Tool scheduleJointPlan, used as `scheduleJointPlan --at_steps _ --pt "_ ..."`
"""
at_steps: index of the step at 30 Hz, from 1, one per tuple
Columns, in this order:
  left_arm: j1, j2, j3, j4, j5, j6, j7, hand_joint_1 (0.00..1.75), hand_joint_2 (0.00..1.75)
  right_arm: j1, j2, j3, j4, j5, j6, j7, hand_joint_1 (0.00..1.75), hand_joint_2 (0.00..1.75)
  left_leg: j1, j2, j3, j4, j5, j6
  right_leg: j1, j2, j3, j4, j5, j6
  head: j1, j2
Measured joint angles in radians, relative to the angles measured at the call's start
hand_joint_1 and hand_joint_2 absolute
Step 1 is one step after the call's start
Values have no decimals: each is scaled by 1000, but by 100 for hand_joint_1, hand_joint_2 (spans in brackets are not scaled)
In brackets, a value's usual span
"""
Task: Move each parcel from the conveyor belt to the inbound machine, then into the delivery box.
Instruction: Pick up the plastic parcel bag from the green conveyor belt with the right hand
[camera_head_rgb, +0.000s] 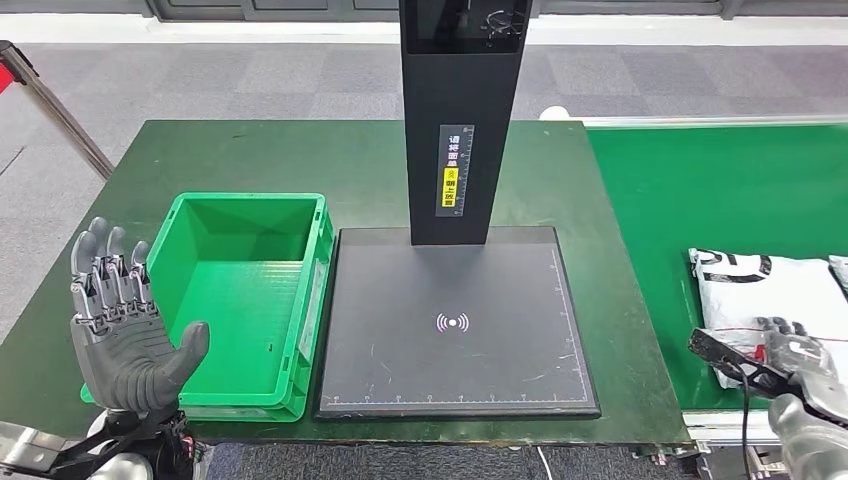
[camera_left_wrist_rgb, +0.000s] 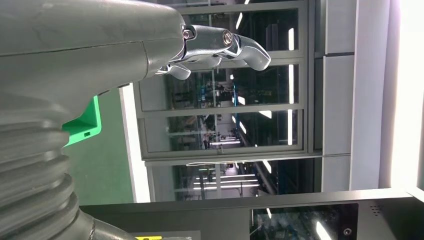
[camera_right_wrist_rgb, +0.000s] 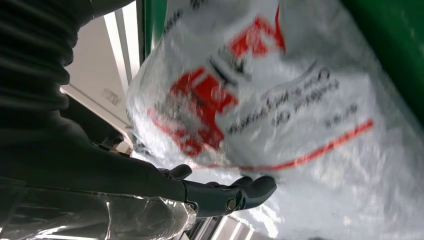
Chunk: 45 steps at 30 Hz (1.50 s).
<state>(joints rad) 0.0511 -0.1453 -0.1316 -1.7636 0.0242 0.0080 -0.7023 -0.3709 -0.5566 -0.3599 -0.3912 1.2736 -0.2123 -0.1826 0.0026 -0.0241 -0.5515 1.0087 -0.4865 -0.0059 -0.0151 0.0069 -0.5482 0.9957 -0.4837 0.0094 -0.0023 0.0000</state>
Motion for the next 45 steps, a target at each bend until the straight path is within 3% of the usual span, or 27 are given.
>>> scheduleJointPlan --at_steps 2,3,6,7,14,33,38,42,45 --pt "-1 0 0 0 3 2 0 0 175 5 13 1 6 -3 2 8 2 175 0 1 0 0 0 0 0 0 0 0 0 0 0 0" --pt "-2 0 0 0 4 3 0 0 175 6 20 1 9 -3 2 12 33 175 1 1 1 0 0 0 1 0 0 0 0 0 0 0" --pt "-5 0 0 0 4 5 0 0 175 6 40 2 14 -5 9 24 162 175 2 4 2 0 0 0 2 3 1 -1 0 0 0 0" --pt "-6 0 0 0 4 6 0 0 175 6 46 3 15 -5 13 28 175 175 3 5 3 0 0 0 3 4 2 -1 1 0 0 0" --pt "-9 0 0 0 4 6 0 0 175 17 79 6 20 -13 15 38 175 175 4 8 4 1 0 0 4 8 5 -5 4 3 0 0" --pt "-9 0 0 0 0 -2 0 0 175 18 97 24 19 -20 13 35 175 175 5 7 4 3 0 1 5 8 6 -5 5 4 0 0" --pt "-9 0 1 0 -4 -12 0 0 175 22 102 23 11 -42 -27 10 175 175 5 7 4 3 0 1 5 8 7 -5 5 4 0 0" --pt "-3 0 5 -3 -9 -14 0 0 175 51 111 16 -63 -120 -91 -21 175 175 4 6 1 3 0 1 4 7 6 -4 5 4 0 0" --pt "7 -1 6 -13 -15 -14 0 0 175 105 133 -3 -242 -315 -84 -83 175 175 3 5 -8 3 0 1 3 7 4 -4 5 4 0 0"
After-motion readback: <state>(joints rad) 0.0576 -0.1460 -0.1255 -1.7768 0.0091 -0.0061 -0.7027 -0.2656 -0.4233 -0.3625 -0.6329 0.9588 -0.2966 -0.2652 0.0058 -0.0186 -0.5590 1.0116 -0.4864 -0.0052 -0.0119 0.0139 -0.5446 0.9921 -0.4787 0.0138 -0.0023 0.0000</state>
